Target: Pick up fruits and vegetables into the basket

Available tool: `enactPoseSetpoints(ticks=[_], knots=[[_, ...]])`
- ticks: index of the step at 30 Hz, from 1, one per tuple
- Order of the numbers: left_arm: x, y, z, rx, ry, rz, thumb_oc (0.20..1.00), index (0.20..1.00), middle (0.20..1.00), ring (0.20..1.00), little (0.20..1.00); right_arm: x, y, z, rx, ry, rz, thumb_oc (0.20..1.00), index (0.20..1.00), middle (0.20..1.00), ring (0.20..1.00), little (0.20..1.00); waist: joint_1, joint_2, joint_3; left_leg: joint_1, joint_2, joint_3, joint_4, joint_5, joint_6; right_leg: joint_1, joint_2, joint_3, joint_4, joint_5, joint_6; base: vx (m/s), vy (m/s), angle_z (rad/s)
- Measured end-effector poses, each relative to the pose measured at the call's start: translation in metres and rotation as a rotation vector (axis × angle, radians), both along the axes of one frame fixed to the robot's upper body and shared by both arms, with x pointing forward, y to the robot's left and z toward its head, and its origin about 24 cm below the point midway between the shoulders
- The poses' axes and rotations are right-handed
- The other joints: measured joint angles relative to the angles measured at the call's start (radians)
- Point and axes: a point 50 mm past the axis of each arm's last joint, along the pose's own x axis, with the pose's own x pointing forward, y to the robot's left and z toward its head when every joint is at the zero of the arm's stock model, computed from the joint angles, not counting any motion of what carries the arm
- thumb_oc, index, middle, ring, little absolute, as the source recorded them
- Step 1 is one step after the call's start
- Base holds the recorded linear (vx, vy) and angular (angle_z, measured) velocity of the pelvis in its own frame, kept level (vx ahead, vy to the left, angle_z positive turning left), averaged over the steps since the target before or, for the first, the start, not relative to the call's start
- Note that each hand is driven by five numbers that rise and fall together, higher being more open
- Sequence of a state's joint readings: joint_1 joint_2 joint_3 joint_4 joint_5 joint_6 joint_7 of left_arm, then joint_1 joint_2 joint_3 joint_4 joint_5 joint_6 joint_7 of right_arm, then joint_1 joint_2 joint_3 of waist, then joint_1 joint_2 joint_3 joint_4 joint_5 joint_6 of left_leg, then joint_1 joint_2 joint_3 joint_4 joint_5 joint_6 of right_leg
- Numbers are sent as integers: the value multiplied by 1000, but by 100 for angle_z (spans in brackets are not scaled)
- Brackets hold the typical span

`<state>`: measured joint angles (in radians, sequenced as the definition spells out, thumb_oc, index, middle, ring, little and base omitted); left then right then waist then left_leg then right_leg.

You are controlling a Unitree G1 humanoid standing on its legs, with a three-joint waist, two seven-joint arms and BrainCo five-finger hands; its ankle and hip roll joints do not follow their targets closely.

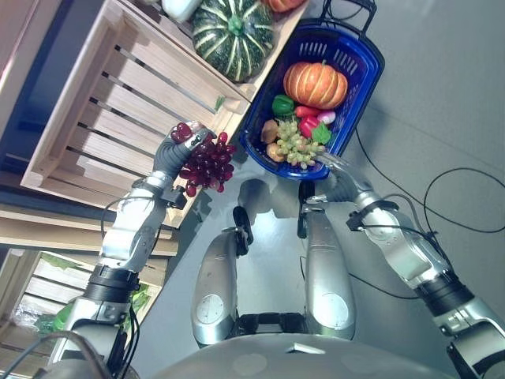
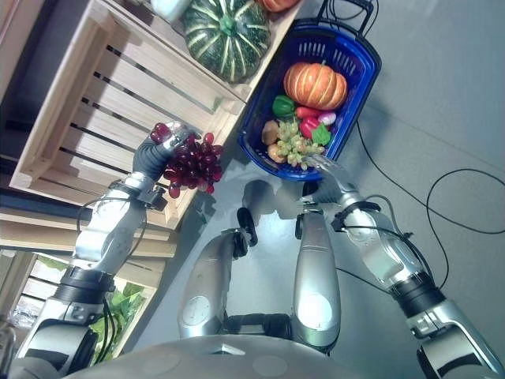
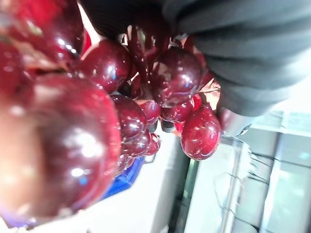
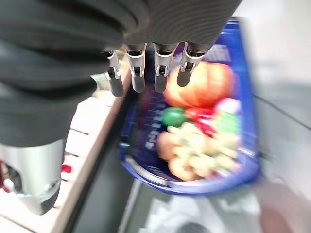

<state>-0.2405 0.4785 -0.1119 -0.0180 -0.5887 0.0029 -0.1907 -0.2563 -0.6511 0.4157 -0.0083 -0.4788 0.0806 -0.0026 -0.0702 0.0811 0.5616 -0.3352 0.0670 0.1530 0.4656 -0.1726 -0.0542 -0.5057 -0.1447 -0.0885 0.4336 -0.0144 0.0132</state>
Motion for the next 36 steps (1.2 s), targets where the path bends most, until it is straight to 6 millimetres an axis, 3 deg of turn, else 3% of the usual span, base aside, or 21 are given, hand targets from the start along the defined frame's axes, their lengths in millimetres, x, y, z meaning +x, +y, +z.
enactPoseSetpoints(ticks=[7,11,20,23,26,31,36], knots=[[4,-11,5,13,50,-114,200,200,200,200,200,9,33,27,-36,-72,165,1000,1000,1000,1000,1000,21,0,-1,89,-5,-14,-72,25,-7,84,0,-13,-37,3,-4,66,-43,6],[5,-21,18,-11,30,-181,200,200,200,200,200,11,49,40,-40,-123,236,1000,1000,1000,1000,1000,26,2,-2,149,-10,-22,-119,44,-10,136,-2,-29,-62,3,-4,68,-30,8],[5,-46,22,-50,56,-292,200,200,200,200,200,9,68,39,131,-80,279,1000,1000,1000,1000,1000,40,4,-22,254,-11,-25,-179,57,-12,236,-6,-42,-100,3,-3,70,-27,2],[3,-52,19,-65,76,-320,200,200,200,200,200,7,75,34,162,-33,308,1000,1000,1000,1000,1000,41,5,-65,255,-10,-33,-195,63,-10,237,-10,-50,-105,1,-1,56,-13,9],[-2,-62,8,-106,123,-355,200,200,200,200,200,2,79,18,213,79,325,1000,1000,1000,1000,1000,51,8,-167,260,-15,-45,-234,79,-10,242,-14,-65,-124,0,1,73,-30,13],[-7,-75,-1,-161,163,-404,200,200,200,200,200,-5,79,-12,300,265,315,1000,1000,1000,1000,1000,60,9,-224,297,-15,-59,-256,83,-9,288,-14,-83,-147,0,5,56,-25,10],[-12,-89,-6,-196,198,-456,200,200,200,200,200,-19,90,-38,441,421,292,1000,1000,1000,1000,1000,64,6,-243,311,-16,-61,-262,86,-8,304,-15,-86,-153,0,6,26,-5,1]])
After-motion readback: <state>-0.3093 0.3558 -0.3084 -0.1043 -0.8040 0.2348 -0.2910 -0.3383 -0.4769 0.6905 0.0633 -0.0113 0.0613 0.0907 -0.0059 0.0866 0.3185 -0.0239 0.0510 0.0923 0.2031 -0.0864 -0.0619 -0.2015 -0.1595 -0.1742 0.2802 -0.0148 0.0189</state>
